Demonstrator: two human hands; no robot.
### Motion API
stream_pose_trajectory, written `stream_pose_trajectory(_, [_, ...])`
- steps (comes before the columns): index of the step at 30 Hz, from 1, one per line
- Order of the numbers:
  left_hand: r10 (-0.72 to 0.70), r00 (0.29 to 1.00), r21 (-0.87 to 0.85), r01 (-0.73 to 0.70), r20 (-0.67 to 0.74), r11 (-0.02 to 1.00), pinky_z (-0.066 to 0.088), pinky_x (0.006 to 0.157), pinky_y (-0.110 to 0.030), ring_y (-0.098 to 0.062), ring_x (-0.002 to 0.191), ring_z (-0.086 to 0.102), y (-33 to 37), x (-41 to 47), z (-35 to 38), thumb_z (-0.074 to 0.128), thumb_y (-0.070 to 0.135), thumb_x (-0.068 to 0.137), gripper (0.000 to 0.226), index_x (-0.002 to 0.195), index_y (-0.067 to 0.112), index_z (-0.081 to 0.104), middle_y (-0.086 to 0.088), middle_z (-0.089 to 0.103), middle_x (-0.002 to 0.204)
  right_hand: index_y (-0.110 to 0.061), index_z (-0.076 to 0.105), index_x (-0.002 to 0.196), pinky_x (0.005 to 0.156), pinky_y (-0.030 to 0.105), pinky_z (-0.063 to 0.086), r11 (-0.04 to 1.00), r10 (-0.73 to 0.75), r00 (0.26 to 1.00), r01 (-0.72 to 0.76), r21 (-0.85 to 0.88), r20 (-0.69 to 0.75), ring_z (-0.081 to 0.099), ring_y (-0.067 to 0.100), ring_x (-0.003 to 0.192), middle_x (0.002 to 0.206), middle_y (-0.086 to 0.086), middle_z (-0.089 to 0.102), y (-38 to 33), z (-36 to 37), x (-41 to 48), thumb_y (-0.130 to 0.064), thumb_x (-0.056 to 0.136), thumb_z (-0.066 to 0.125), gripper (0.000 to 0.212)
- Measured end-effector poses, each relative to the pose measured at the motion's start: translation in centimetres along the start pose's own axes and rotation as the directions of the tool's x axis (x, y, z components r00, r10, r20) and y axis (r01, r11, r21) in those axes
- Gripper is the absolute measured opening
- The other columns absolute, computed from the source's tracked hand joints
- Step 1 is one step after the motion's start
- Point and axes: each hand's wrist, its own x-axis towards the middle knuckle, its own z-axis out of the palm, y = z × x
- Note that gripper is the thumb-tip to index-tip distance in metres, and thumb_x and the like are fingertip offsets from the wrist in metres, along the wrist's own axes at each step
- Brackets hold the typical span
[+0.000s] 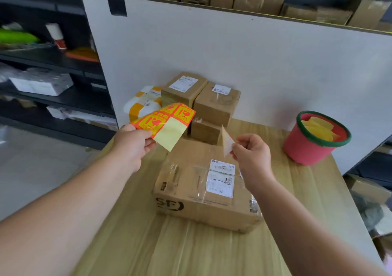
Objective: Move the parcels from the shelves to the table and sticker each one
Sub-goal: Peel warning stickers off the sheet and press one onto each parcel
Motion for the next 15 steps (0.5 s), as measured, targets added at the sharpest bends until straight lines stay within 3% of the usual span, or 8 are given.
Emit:
stream_pose_trajectory(2, [0.036, 0.999, 0.035, -0.035, -0.019, 0.999, 0.053, 0.067, -0.03, -0.019, 0.078, 0.067, 1.3, 1.4, -2.3, 0.052, -0.005, 0.092, 0.017, 0.092, 0.012, 0.055, -0.01, 0.068, 0.092, -0.025, 0.061, 0.085, 0.074, 0.04, 0.055, 1.0, -0.017, 0.999, 0.017, -0.022, 0.034, 0.061, 0.022, 0.075, 0.08, 0.0, 0.065, -1.0, 2.4, -0.4, -0.007, 0.084, 0.058, 0.018])
stream_pose_trajectory(6, [0.074, 0.997, 0.084, -0.071, -0.029, 0.994, 0.056, 0.073, -0.033, -0.021, 0.084, 0.069, 2.1, 3.9, -6.1, 0.052, -0.004, 0.091, 0.019, 0.104, 0.008, 0.059, -0.011, 0.069, 0.098, -0.022, 0.063, 0.09, 0.075, 0.044, 0.055, 0.997, -0.045, 0.996, 0.05, -0.064, 0.077, 0.063, 0.032, 0.079, 0.088, 0.007, 0.068, -2.3, 7.0, -1.3, -0.006, 0.085, 0.057, 0.017])
stream_pose_trajectory(9, [0.056, 0.998, 0.094, -0.055, -0.011, 0.994, 0.055, 0.07, -0.03, -0.019, 0.082, 0.068, 1.6, 5.4, -8.3, 0.051, -0.003, 0.091, 0.019, 0.097, 0.013, 0.058, -0.008, 0.069, 0.096, -0.024, 0.063, 0.091, 0.074, 0.042, 0.055, 0.991, -0.065, 0.994, 0.075, -0.11, 0.088, 0.065, 0.033, 0.085, 0.086, 0.007, 0.068, -2.6, 10.3, -1.7, -0.008, 0.085, 0.059, 0.018])
stream_pose_trajectory(15, [-0.18, 0.982, 0.013, 0.181, -0.058, 0.983, 0.053, 0.07, -0.03, -0.016, 0.072, 0.063, -3.5, 8.2, -11.4, 0.049, -0.004, 0.092, 0.025, 0.084, 0.019, 0.054, -0.004, 0.066, 0.085, -0.026, 0.061, 0.088, 0.072, 0.042, 0.054, 0.967, -0.072, 0.991, 0.096, -0.235, 0.108, 0.065, 0.028, 0.08, 0.081, 0.002, 0.068, -1.1, 14.8, -2.5, -0.01, 0.086, 0.059, 0.017])
